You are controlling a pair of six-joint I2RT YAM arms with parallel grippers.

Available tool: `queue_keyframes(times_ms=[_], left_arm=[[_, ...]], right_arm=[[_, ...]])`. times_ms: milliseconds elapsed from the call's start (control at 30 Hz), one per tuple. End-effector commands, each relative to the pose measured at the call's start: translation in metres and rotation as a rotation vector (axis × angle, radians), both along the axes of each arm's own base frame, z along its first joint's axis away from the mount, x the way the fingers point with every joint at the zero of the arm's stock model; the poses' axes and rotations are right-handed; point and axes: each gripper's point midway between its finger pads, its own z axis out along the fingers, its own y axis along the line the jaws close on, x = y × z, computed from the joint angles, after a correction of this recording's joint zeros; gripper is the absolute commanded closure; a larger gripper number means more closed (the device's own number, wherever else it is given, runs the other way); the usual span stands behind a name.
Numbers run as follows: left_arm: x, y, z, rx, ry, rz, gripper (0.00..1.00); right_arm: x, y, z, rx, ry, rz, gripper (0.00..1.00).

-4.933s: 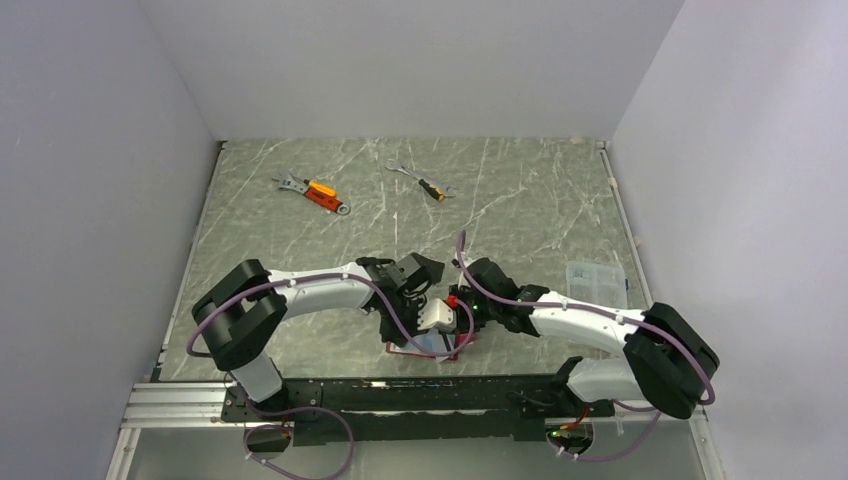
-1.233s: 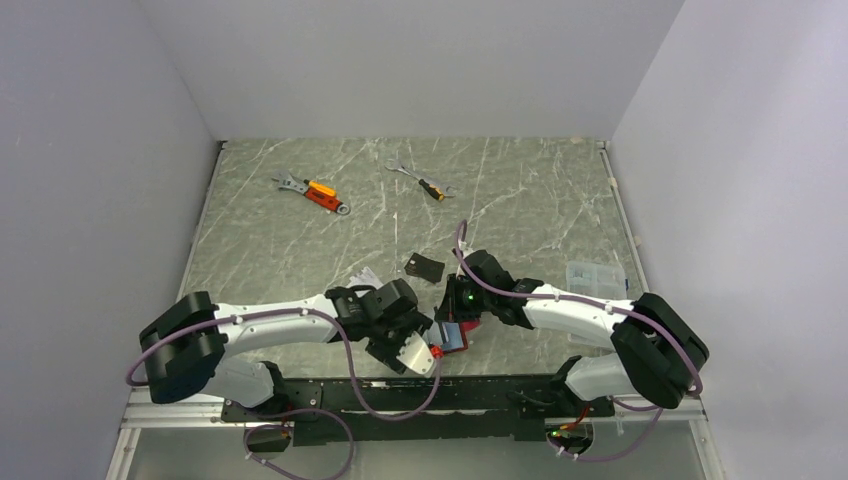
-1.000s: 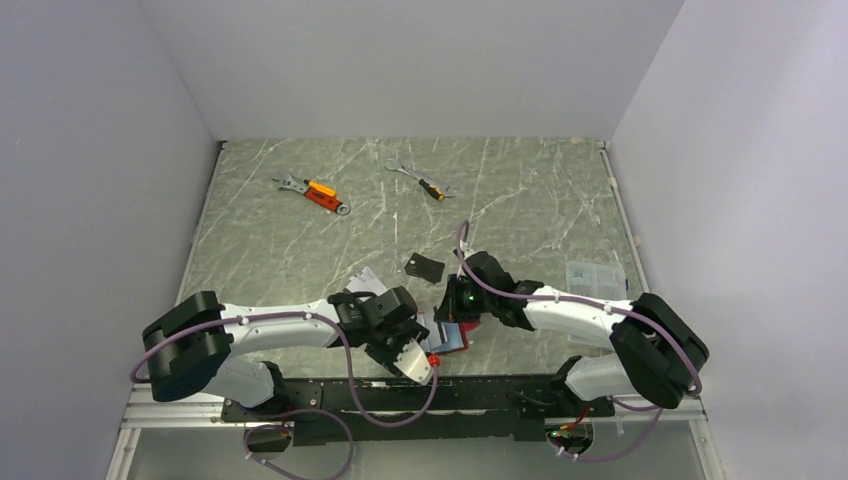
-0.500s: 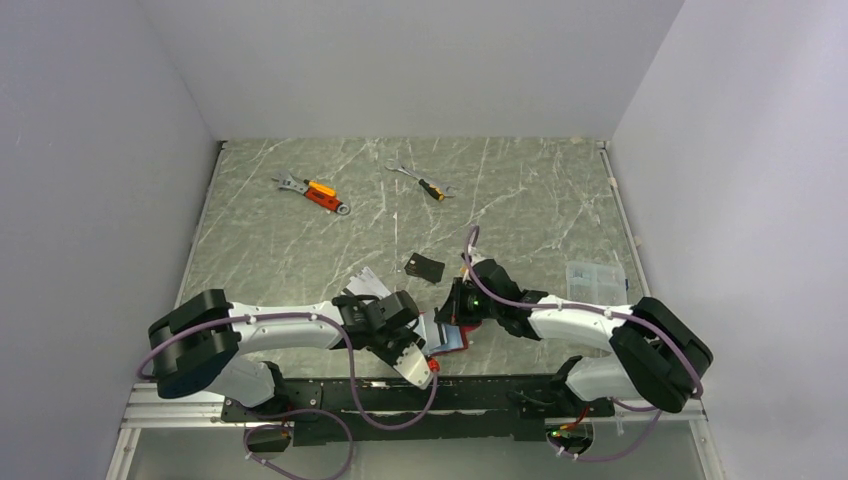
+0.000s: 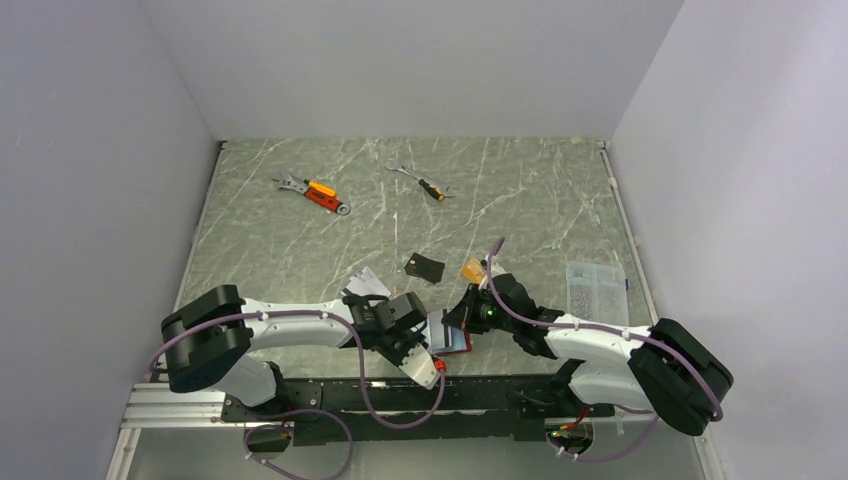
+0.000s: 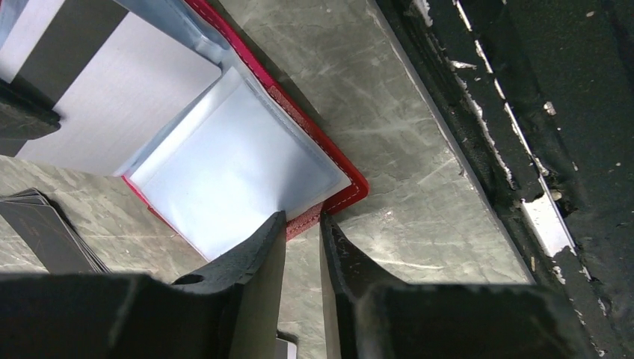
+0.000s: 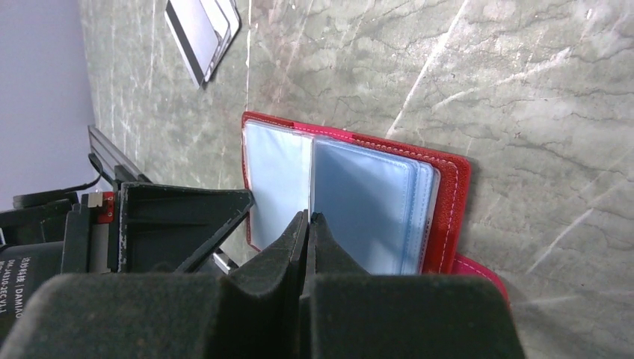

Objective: Put the credit cards into the card holder
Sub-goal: Insert the credit card into the card holder.

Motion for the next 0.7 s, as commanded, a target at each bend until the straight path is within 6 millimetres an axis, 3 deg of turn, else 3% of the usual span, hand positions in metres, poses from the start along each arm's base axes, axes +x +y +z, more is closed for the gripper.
queue_keyframes(times_ms=[0, 233, 667], left_arm=[[-0.002, 0.002, -0.009, 0.034, 0.013, 0.016, 0.73], [-0.002, 0.000, -0.012, 0.054, 0.017, 0.030, 0.77], [-0.003, 0.002, -0.014, 0.067, 0.023, 0.056, 0.81]], right_arm=[[0.014, 0.002, 0.022, 0.075, -0.071, -0.051, 1.00], [0.018, -0.006, 0.032, 0.098, -0.098, -0.091, 1.00], [0.016, 0.002, 0.009, 0.109, -0.039, -0.066, 1.00]])
